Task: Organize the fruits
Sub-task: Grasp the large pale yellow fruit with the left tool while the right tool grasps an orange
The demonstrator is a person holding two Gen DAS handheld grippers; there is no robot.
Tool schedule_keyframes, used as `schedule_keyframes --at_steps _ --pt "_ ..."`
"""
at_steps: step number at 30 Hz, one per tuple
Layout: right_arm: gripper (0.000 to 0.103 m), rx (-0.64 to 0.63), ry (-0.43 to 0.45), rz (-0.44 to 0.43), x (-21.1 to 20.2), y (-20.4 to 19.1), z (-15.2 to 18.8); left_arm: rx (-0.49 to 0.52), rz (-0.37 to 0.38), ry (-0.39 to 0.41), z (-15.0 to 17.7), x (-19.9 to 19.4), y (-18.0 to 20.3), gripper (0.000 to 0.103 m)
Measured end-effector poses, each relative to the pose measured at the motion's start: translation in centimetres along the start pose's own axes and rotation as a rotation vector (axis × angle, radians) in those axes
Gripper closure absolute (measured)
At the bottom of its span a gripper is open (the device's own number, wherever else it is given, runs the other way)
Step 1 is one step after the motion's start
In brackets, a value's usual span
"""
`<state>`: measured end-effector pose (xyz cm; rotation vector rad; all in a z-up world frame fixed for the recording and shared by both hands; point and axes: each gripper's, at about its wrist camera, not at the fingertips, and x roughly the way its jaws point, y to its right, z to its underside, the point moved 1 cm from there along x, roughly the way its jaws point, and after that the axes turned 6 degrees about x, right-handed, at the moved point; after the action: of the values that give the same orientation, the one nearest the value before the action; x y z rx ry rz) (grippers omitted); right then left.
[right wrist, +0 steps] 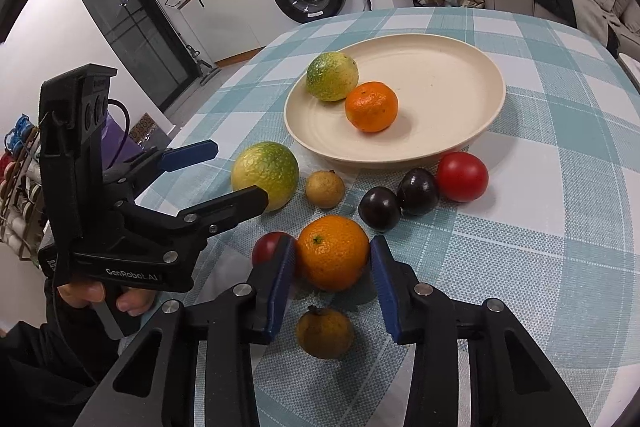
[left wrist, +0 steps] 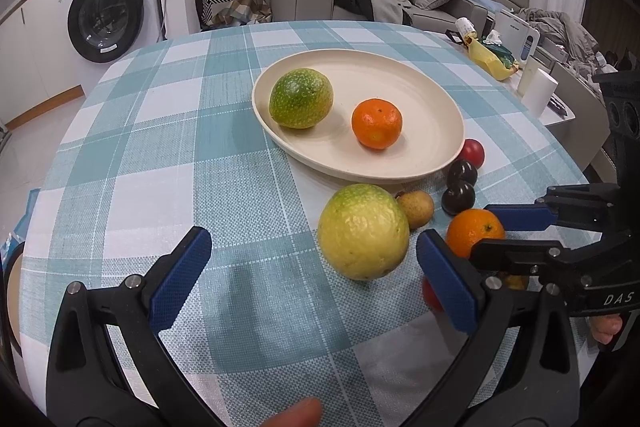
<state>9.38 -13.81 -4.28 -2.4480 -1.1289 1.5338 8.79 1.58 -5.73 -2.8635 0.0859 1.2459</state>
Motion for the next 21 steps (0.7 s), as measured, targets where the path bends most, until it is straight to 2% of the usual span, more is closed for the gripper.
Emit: schedule_keyframes --at_steps 11,17,19,21 --pt "0.064 0.001 0.074 0.004 -1.5 0.1 -0.6 -0.008 0.032 -0.005 0.2 0.3 -0.1 0.004" --pt "0.064 0.028 0.136 0.001 -2.5 0.6 -1.0 0.001 0.070 -0.023 0.1 0.6 0.2 0.025" --pt "0.064 0.039 0.147 0.002 -2.8 0.8 -1.2 0.006 0.084 -0.023 0.1 0.6 0.5 0.034" --pt "0.064 0.051 0.162 0.007 -2.9 1.1 -1.3 0.012 0.097 -0.027 0.1 0.7 0.7 0.039"
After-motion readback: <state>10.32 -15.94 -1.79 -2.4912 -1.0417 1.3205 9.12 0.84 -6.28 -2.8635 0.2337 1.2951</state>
